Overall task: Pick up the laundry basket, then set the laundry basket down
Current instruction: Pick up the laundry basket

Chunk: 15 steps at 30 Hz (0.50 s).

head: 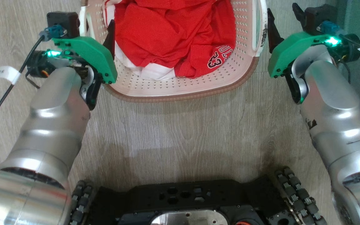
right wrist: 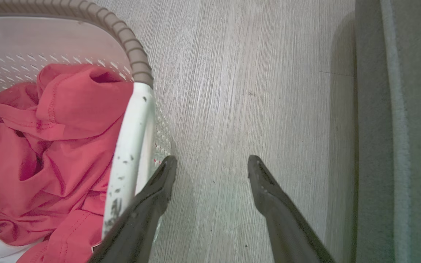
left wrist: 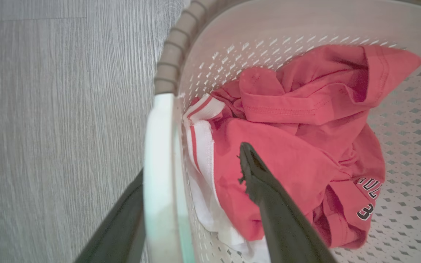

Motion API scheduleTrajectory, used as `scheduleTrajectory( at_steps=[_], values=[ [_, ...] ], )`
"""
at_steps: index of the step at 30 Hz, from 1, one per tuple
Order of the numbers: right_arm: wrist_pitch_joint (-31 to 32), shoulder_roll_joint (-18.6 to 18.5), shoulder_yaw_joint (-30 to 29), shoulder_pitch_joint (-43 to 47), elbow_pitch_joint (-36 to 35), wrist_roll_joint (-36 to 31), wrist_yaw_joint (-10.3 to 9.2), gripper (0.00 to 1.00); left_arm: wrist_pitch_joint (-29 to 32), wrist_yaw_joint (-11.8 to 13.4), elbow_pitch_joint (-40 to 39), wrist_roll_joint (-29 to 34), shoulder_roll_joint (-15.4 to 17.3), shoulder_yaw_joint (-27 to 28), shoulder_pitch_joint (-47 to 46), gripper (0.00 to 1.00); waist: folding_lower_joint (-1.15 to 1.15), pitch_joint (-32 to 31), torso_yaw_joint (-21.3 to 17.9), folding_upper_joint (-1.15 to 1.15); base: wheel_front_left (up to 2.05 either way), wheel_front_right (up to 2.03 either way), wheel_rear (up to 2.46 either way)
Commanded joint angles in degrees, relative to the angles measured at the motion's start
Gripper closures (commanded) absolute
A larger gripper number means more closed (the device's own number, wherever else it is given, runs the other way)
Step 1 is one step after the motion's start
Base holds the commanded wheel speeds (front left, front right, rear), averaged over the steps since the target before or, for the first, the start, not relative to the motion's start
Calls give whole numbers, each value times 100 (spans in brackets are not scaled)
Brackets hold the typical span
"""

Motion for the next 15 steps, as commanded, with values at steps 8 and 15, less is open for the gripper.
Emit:
scheduleTrajectory(
  at_steps=[8, 15],
  values=[
    [-28, 121, 80, 153, -103, 54, -8, 0, -43, -36, 59, -310, 180, -160, 8, 0, 0, -34, -15, 0, 0, 0, 0],
    [-28, 121, -63, 182, -202, -14, -8, 0, -54, -36, 67, -454, 222, -241, -8, 0, 0, -153, -20, 0, 0, 0, 0]
  ],
)
